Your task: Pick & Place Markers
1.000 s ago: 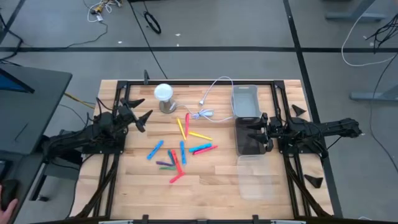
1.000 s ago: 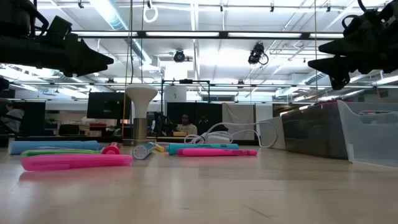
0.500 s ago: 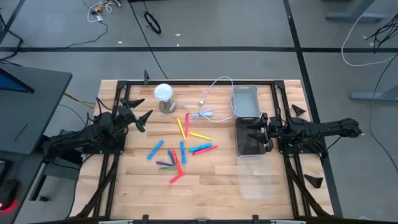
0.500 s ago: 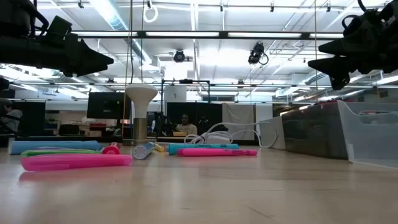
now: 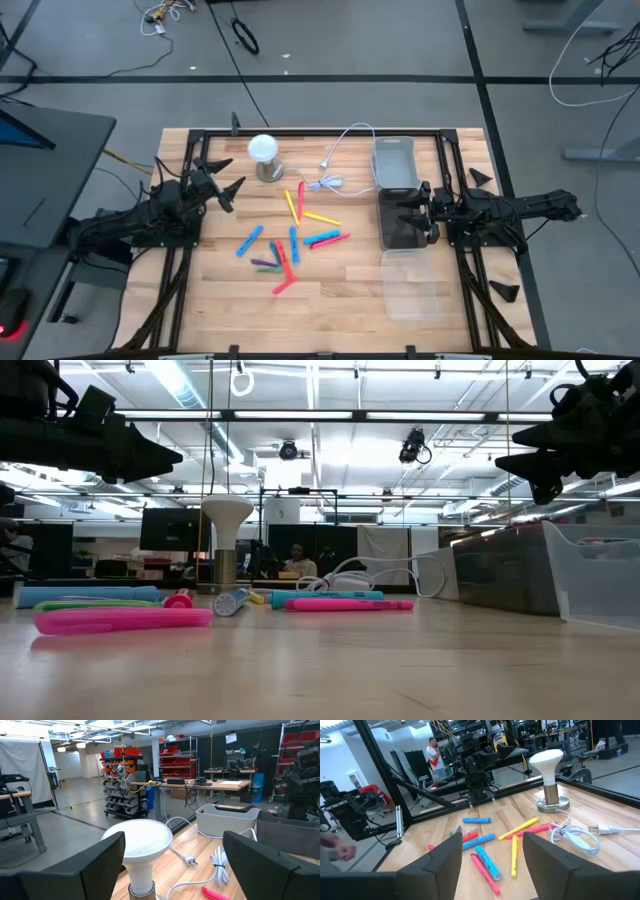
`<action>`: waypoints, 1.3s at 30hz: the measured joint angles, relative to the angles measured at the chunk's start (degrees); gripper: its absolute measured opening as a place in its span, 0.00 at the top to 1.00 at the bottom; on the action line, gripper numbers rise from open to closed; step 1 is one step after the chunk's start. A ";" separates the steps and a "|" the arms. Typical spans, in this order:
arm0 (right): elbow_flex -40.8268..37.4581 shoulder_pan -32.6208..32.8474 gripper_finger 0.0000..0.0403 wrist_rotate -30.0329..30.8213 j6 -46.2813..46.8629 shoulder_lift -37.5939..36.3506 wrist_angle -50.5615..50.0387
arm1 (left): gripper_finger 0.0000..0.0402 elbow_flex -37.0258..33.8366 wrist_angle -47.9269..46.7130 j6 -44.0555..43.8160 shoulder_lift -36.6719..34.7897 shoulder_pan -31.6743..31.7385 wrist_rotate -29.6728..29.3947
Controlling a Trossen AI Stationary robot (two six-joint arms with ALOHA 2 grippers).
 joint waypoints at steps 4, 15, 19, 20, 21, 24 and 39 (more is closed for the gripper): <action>-0.01 -0.01 0.47 0.01 0.00 -0.01 0.00 | 0.14 0.01 0.00 0.01 0.01 -0.02 0.01; 0.00 -0.01 0.47 -0.01 -0.01 0.01 0.01 | 0.14 0.00 0.00 0.00 0.02 -0.02 0.00; -0.01 0.00 0.47 0.01 0.00 -0.01 0.01 | 0.14 0.01 0.00 -0.01 0.01 -0.01 0.01; 0.01 0.01 0.47 -0.01 0.00 0.01 0.01 | 0.14 0.00 0.00 0.01 0.01 -0.02 0.02; 0.01 -0.01 0.47 -0.01 0.00 0.01 0.02 | 0.14 0.00 0.00 0.02 0.02 0.00 0.02; 0.00 0.00 0.47 -0.01 0.00 0.01 0.00 | 0.14 0.02 0.00 0.00 0.02 -0.02 0.00; -0.01 0.00 0.47 0.00 0.00 0.00 0.00 | 0.14 0.00 0.00 -0.68 0.02 0.00 0.70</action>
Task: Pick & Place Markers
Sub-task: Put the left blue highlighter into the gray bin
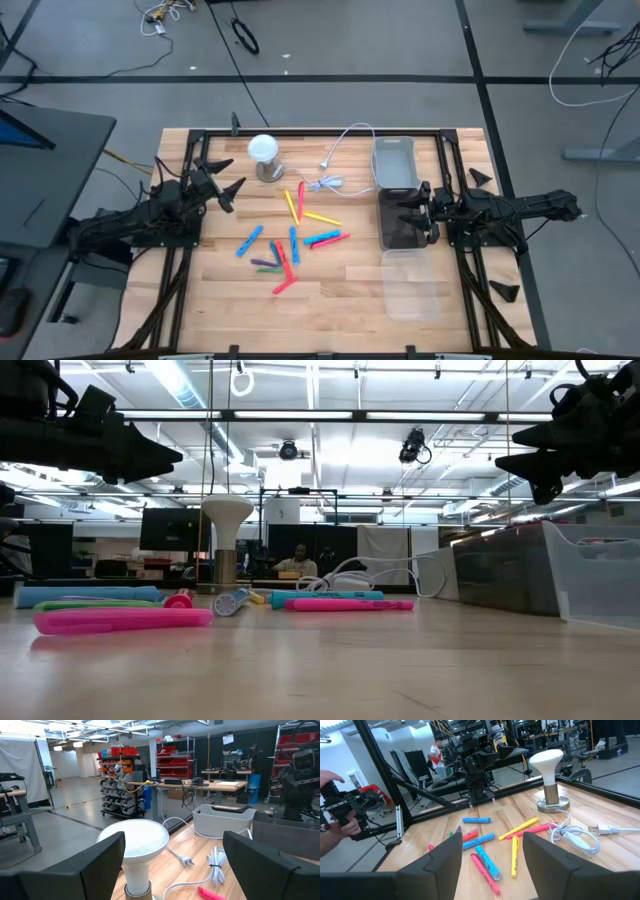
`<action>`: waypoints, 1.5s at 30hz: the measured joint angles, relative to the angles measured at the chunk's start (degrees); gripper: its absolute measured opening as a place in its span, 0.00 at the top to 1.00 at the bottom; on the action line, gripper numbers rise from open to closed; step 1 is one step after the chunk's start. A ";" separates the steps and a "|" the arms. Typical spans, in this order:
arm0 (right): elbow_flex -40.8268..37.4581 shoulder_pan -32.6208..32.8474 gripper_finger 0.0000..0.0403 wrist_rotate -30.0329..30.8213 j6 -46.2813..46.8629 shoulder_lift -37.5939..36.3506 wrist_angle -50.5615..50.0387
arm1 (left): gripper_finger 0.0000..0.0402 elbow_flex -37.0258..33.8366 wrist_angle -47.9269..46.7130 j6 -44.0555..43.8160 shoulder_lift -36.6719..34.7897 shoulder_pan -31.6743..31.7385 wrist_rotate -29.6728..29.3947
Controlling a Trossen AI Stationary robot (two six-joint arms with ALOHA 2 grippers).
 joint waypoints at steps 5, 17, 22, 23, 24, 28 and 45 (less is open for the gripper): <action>0.02 0.00 0.47 0.01 0.00 0.02 0.02 | 0.14 0.02 0.02 -0.18 -0.02 0.00 -0.62; 0.00 0.01 0.47 -0.01 -0.01 0.00 0.00 | 0.14 1.49 -3.51 -4.95 0.42 -0.04 -1.19; 0.00 0.00 0.47 0.01 0.00 0.02 0.02 | 0.14 9.47 -13.38 -10.99 5.25 -0.06 -5.01; 0.01 0.01 0.47 -0.01 0.00 0.01 0.01 | 0.14 11.20 -15.24 -12.76 6.79 -0.04 -5.32; 0.00 0.00 0.47 0.01 0.00 0.02 0.00 | 0.14 12.85 -16.90 -14.62 8.27 -0.04 -5.30; 0.01 0.01 0.47 0.00 0.00 0.02 0.00 | 0.14 19.37 -22.38 -21.60 14.86 -0.07 -3.48; 0.01 0.00 0.47 -0.01 0.00 0.01 0.00 | 0.14 45.84 -50.03 -45.47 40.92 -10.55 0.33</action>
